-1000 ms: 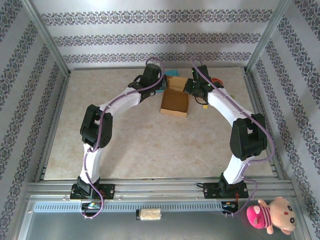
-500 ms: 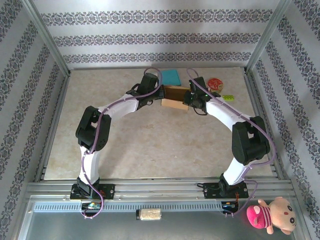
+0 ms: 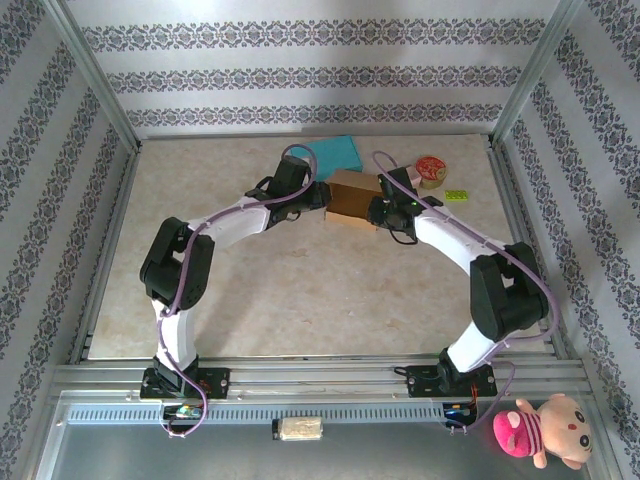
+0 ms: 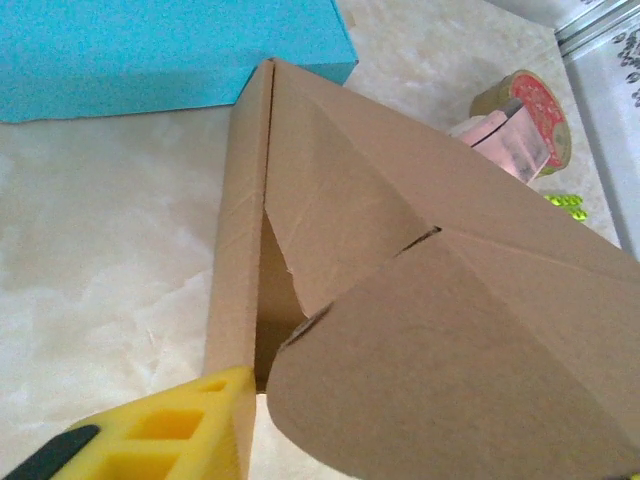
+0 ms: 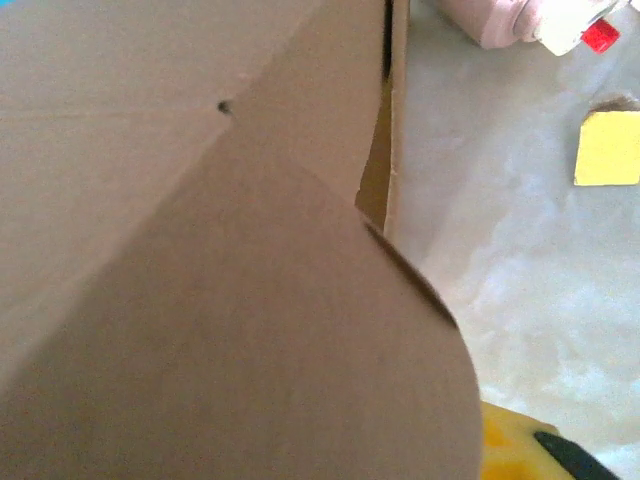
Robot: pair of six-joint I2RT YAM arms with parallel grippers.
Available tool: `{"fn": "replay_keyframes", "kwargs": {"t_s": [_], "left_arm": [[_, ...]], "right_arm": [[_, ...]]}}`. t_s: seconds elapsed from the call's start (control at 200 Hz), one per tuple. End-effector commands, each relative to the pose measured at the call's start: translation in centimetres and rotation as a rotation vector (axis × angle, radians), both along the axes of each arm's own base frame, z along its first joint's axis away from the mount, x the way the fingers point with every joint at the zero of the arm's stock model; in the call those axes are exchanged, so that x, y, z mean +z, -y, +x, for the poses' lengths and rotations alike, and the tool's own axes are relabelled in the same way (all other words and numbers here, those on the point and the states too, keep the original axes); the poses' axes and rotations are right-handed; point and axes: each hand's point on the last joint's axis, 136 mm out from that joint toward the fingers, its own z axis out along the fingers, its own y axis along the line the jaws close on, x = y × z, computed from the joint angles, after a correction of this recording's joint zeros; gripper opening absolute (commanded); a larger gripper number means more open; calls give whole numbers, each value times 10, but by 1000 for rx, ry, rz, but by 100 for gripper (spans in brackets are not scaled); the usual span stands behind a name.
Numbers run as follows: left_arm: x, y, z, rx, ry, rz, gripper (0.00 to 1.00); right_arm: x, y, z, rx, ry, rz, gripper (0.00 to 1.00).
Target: Fold the paper box
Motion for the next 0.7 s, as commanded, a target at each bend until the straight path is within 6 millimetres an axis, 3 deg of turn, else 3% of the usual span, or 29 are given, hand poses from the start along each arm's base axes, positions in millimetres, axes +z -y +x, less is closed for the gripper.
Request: {"fn": "replay_keyframes", "kwargs": {"t_s": [0.0, 0.21, 0.315, 0.405, 0.505, 0.675, 0.695], "left_arm": [[26, 10, -5, -40, 47, -70, 40], [63, 9, -32, -77, 118, -117, 42], [94, 3, -49, -72, 182, -117, 42], [117, -6, -51, -33, 203, -67, 42], [127, -14, -28, -4, 168, -4, 44], [110, -8, 33, -61, 17, 8, 51], [99, -9, 38, -67, -12, 29, 51]], "right_arm": [[12, -2, -12, 16, 16, 13, 40], [48, -12, -40, 85, 41, 111, 56], [86, -7, -50, 87, 108, 158, 61], [122, 4, -45, 32, 186, 224, 64], [137, 17, -22, -23, 166, 304, 65], [111, 15, 22, 10, -32, 301, 71], [108, 15, 26, 8, -40, 296, 72]]}}
